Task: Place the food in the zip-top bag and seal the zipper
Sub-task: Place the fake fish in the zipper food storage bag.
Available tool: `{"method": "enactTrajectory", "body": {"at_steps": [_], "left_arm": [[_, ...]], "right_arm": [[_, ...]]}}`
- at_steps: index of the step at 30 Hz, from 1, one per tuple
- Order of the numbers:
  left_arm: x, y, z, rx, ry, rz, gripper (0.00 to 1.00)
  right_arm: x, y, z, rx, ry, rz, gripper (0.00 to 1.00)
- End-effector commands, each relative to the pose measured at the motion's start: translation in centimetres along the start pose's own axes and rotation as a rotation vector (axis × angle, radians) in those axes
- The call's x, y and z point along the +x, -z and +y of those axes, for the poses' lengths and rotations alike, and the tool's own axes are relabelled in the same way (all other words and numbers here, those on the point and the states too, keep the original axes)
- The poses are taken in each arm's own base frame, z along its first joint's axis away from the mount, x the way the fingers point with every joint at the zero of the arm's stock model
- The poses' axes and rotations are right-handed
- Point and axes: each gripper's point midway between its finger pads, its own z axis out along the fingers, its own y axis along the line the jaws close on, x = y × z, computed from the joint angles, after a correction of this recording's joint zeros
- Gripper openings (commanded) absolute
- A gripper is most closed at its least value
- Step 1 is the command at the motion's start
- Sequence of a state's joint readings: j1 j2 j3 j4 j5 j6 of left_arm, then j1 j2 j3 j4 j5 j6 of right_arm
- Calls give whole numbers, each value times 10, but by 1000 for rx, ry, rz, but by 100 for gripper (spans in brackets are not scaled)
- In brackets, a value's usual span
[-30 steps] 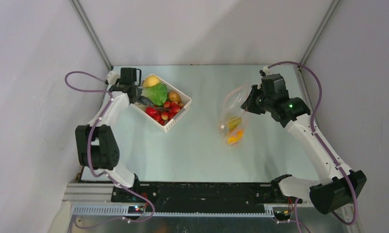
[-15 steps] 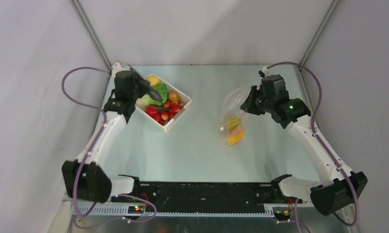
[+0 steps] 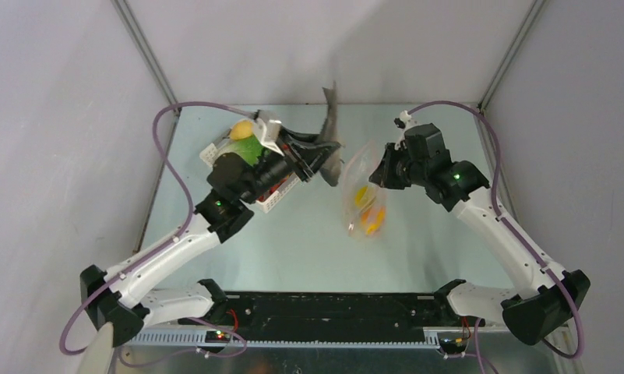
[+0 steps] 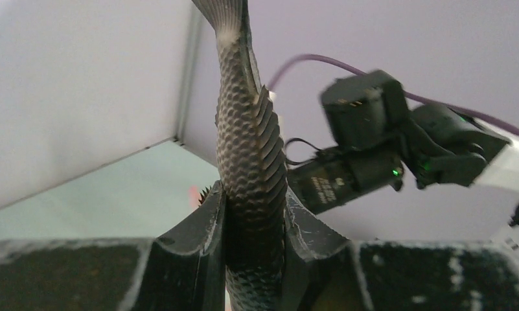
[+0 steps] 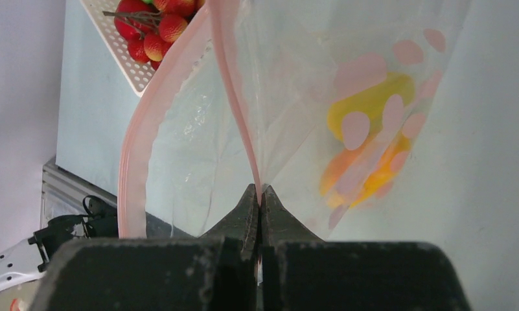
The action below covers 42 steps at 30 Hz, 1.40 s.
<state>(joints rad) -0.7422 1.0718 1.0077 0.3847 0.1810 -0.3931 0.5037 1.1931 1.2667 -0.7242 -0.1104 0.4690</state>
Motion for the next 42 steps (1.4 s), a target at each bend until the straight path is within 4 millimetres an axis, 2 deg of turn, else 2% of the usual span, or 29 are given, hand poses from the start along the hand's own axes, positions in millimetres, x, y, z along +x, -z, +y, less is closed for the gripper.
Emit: {"method": "enactTrajectory", "body": {"at_steps": [1, 2, 6, 12, 14, 20, 22, 26, 31, 33, 34, 36, 37, 38, 40, 42], "left_arm": [[5, -16, -30, 114, -135, -58, 0], [6, -19, -36, 127, -139, -60, 0], [22, -36, -35, 98, -141, -60, 0], [47, -56, -11, -45, -127, -69, 0], [62, -60, -2, -89, -138, -45, 0], [97, -51, 25, -234, -180, 35, 0], [106, -46, 27, -258, -172, 53, 1], [121, -36, 19, -248, -186, 76, 8], [134, -29, 9, -218, -177, 114, 22], [136, -28, 5, -208, -172, 128, 38], [136, -27, 3, -201, -171, 133, 53], [133, -26, 1, -198, -164, 131, 71], [128, -25, 0, -197, -159, 125, 76], [126, -25, -2, -194, -151, 122, 86], [119, -23, -4, -195, -137, 114, 97], [110, -20, -7, -195, -123, 105, 99]], "right_arm": [[-4, 2, 16, -60, 15, -22, 0], [-4, 3, 18, -65, 9, -23, 0], [-1, 7, 27, -92, 6, -21, 0], [-2, 15, 39, -135, -27, -32, 0], [-3, 18, 42, -151, -35, -38, 0], [-11, 28, 45, -182, -76, -61, 0], [-17, 29, 40, -170, -97, -82, 0], [-27, 32, 35, -161, -133, -116, 0], [-33, 35, 36, -176, -140, -135, 0], [-35, 36, 36, -176, -140, -144, 0], [-36, 35, 36, -173, -140, -149, 0], [-37, 36, 35, -170, -137, -157, 0], [-37, 37, 35, -167, -137, -159, 0], [-37, 36, 33, -160, -136, -161, 0], [-37, 35, 31, -149, -133, -164, 0], [-37, 35, 30, -139, -130, -166, 0]]}}
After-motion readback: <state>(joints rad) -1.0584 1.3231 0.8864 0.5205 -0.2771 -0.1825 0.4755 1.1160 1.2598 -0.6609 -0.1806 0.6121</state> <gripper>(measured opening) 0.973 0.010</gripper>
